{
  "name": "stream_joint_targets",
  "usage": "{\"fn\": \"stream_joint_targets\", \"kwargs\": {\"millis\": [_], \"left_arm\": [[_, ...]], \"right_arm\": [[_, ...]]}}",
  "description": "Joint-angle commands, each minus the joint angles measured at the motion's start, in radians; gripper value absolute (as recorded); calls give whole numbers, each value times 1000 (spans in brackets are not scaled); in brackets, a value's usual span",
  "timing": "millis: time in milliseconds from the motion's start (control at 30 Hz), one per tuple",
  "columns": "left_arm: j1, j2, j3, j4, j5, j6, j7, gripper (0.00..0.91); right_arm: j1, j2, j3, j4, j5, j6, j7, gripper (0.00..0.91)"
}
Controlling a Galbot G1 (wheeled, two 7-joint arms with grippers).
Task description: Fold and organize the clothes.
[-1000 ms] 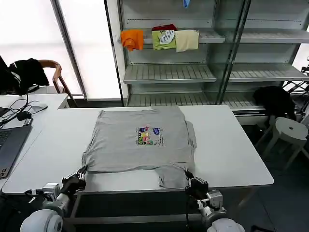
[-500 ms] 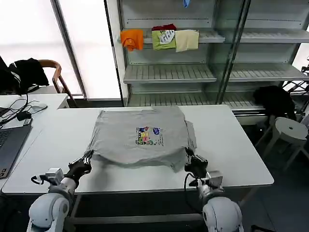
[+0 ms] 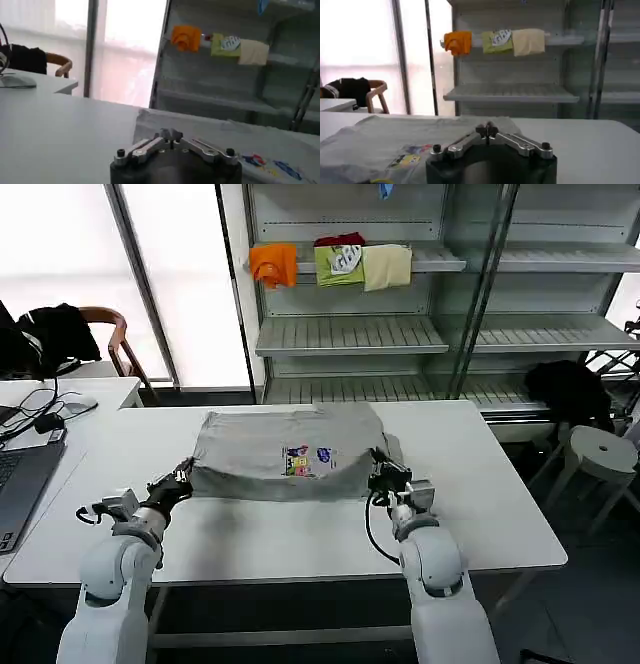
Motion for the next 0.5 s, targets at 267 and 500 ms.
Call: {"fn": "stream_joint_targets", "kwargs": {"millis": [267, 500], "left_arm": [[-122, 2, 27, 216, 45, -24, 19, 10], [-148, 2, 34, 254, 63, -26, 27, 60]], "right_arm": [[151, 35, 11, -279, -66, 22, 0, 0], [182, 35, 14, -336, -72, 48, -1, 171]]}}
